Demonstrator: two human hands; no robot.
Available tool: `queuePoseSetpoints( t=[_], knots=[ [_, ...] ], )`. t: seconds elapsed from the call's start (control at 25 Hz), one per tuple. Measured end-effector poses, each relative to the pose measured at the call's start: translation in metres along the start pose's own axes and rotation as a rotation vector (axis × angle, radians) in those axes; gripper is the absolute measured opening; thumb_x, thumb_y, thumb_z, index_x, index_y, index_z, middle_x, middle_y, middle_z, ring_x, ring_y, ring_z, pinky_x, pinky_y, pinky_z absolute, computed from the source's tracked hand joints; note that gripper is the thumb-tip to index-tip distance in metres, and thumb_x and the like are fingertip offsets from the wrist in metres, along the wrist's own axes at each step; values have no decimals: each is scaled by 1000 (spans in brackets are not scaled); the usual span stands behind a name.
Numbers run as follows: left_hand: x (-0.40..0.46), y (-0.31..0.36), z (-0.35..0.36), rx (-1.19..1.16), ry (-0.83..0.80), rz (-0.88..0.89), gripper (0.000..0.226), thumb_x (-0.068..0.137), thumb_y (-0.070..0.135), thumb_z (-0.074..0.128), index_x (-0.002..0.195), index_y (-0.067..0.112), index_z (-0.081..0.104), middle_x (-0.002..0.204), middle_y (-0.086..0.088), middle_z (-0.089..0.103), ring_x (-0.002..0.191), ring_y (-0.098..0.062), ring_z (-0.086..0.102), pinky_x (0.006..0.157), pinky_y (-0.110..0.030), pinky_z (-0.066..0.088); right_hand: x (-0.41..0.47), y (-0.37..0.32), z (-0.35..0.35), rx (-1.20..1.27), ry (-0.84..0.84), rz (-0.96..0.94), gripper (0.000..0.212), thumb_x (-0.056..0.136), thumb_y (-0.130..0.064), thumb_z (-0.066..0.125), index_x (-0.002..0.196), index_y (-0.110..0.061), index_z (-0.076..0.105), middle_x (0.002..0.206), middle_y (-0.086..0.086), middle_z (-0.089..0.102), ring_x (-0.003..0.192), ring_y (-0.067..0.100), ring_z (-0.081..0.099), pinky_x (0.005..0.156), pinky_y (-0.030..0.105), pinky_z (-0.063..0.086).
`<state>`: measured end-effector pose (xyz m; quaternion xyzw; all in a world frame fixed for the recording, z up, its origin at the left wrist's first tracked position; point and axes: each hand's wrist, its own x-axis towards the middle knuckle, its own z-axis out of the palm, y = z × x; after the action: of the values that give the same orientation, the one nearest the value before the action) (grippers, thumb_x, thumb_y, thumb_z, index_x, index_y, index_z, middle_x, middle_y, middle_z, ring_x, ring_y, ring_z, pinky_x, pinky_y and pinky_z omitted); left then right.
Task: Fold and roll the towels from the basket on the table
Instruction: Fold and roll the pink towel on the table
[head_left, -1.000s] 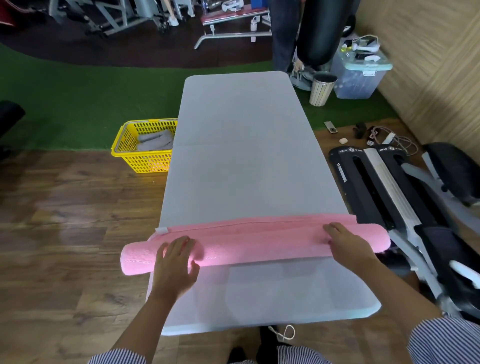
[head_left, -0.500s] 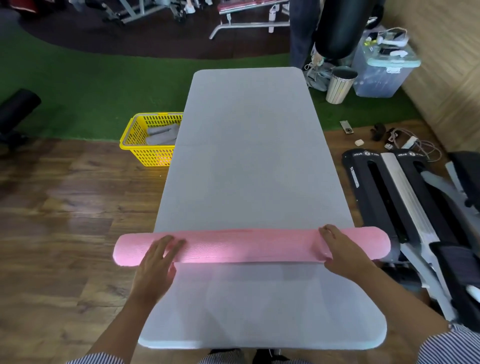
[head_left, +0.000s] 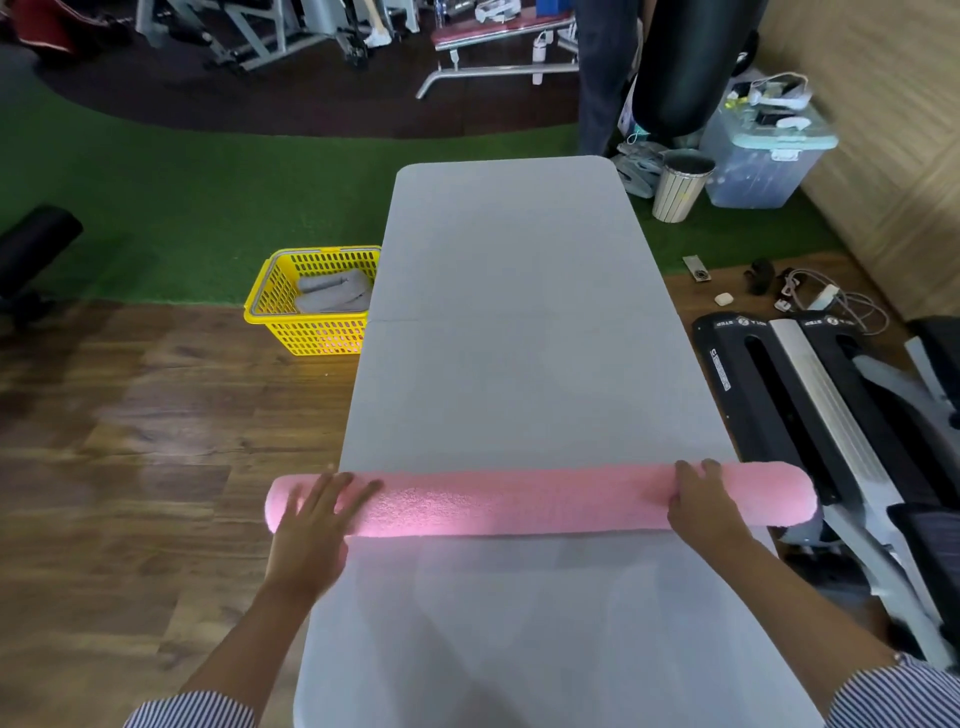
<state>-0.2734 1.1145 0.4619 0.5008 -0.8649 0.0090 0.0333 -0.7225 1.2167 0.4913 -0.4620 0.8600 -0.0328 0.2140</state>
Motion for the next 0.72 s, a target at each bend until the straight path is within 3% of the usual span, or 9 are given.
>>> queuePoseSetpoints(
  t=[0.16, 0.32, 0.4, 0.48, 0.6, 0.72],
  knots=[
    [32, -8, -3, -45, -50, 66, 87, 53, -14, 70, 123, 34, 51, 110, 3, 65, 107, -29, 62, 86, -64, 45, 24, -7, -4, 39, 29, -99, 31, 82, 13, 41, 109, 5, 53, 128, 19, 42, 102, 35, 53, 90, 38, 44],
    [66, -12, -10, -130, -39, 278, 82, 49, -18, 73, 117, 25, 56, 108, 1, 69, 104, -27, 65, 87, -64, 46, 41, -38, -1, -5, -17, -373, 38, 80, 14, 45, 116, 6, 57, 138, 24, 40, 123, 37, 47, 104, 39, 36],
    [78, 2, -12, -175, -44, 364, 75, 49, -18, 72, 115, 18, 61, 111, 0, 68, 106, -26, 64, 93, -61, 44, 36, -71, 7, -1, -89, -564, 40, 77, 12, 46, 114, 5, 59, 138, 25, 42, 119, 40, 51, 101, 42, 39],
    [86, 20, -11, -238, -18, 423, 69, 50, -18, 72, 113, 11, 63, 113, -4, 67, 104, -25, 64, 97, -49, 46, 26, -98, 29, 15, -134, -713, 49, 73, 5, 40, 118, 1, 57, 142, 23, 38, 115, 38, 55, 95, 43, 45],
    [92, 36, -12, -304, -4, 472, 62, 50, -15, 73, 108, 7, 63, 108, -6, 65, 91, -25, 62, 85, -17, 38, 11, -119, 53, 192, -51, -590, 49, 85, -5, 36, 133, -2, 42, 144, 22, 31, 101, 35, 60, 88, 38, 48],
    [96, 37, -13, -322, -28, 494, 70, 48, -5, 80, 112, 9, 57, 115, -8, 61, 98, -25, 62, 78, -24, 48, 10, -132, 58, 241, -81, -487, 44, 90, -4, 42, 133, -1, 43, 123, 17, 54, 100, 30, 57, 88, 22, 39]
  ],
)
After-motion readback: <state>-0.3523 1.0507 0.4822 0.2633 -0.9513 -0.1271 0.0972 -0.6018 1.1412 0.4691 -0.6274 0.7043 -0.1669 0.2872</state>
